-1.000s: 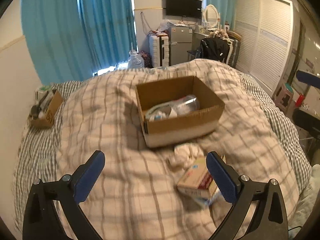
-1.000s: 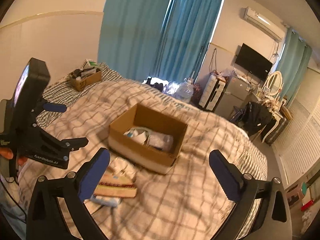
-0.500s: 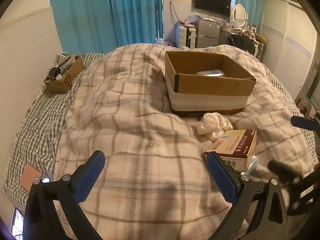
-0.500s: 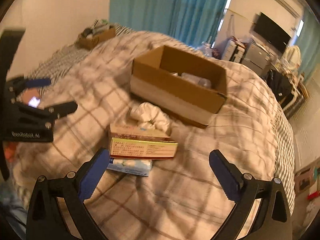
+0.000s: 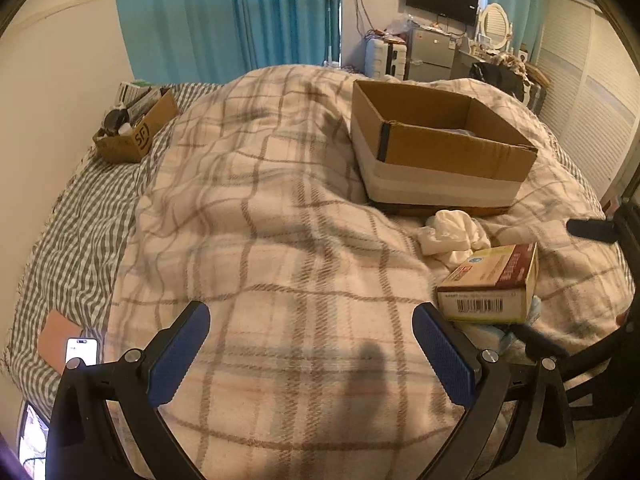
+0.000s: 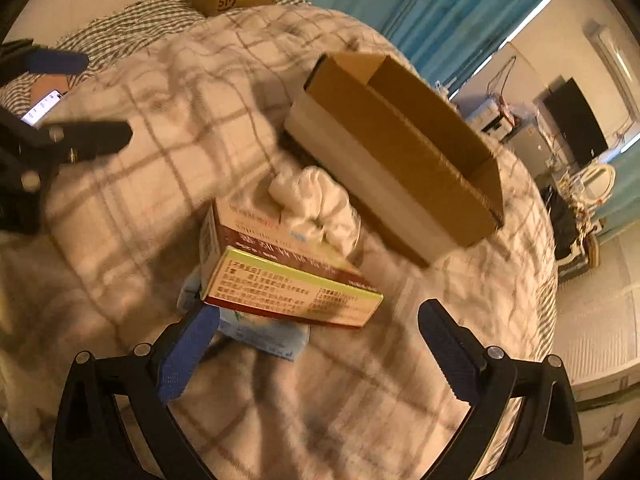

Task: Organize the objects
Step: 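Grasp the barcoded medicine box with the right tool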

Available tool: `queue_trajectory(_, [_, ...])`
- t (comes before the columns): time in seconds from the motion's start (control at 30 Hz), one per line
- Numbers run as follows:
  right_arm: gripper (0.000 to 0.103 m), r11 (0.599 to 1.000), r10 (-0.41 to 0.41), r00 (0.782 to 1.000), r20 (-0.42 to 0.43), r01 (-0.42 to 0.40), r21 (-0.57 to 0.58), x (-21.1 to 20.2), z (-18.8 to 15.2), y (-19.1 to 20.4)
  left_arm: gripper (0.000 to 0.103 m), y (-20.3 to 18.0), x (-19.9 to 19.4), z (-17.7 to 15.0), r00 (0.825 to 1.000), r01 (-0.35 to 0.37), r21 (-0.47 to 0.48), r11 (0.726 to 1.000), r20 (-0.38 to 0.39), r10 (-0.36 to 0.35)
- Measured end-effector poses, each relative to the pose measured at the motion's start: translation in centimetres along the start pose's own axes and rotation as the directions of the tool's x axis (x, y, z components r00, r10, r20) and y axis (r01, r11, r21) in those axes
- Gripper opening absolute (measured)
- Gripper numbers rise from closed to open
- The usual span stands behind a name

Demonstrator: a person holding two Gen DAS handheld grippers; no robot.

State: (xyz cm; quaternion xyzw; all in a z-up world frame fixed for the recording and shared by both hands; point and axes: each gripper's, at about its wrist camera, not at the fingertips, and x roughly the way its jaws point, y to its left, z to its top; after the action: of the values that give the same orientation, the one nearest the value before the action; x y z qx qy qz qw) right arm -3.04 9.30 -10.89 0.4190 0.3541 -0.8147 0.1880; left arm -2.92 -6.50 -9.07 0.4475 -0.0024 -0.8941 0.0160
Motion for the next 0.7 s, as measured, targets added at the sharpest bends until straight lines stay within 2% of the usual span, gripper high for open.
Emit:
queue_trajectory(0.23, [0.099,0.992,0.023,1.0,-0.001,-0.023,-0.125,1.3,2.0,1.7,0.103,0.5,0.9,-0.3,1.0,0.002,-0.016,1.0,-0.025,-0.003])
queue_trajectory(0.33, [0.098,0.989,0.034,0.999,-0.021,-0.036,-0.141,2.3,2.4,2.3,0.103,0.9,1.2,-0.4,0.999,0.005,-0.03,1.0,-0.04,-0.006])
queue_trajectory(0.4, [0.088,0.989,0.074,0.997,-0.037,-0.078,-0.126,2.6,2.5,2.3,0.103,1.2,1.4,-0.5,0.999,0.007,-0.044,0.999,-0.047,-0.009])
queue_trajectory(0.47, [0.061,0.987,0.116,0.992,-0.049,-0.12,-0.109,2.6,2.4,2.3,0.103,1.3,1.4,-0.4,0.999,0.011,-0.051,0.999,-0.05,-0.013])
queue_trajectory(0.6, [0.053,0.987,0.128,0.991,-0.031,-0.131,-0.096,1.7,1.8,2.0,0.103,0.8,1.1,-0.2,0.999,0.019,-0.047,0.999,-0.046,-0.021])
queue_trajectory(0.7, [0.044,0.992,0.119,0.992,0.035,-0.117,-0.052,-0.3,1.5,0.5,0.103,0.0,0.9,0.0,0.999,0.028,-0.03,0.999,-0.042,-0.029])
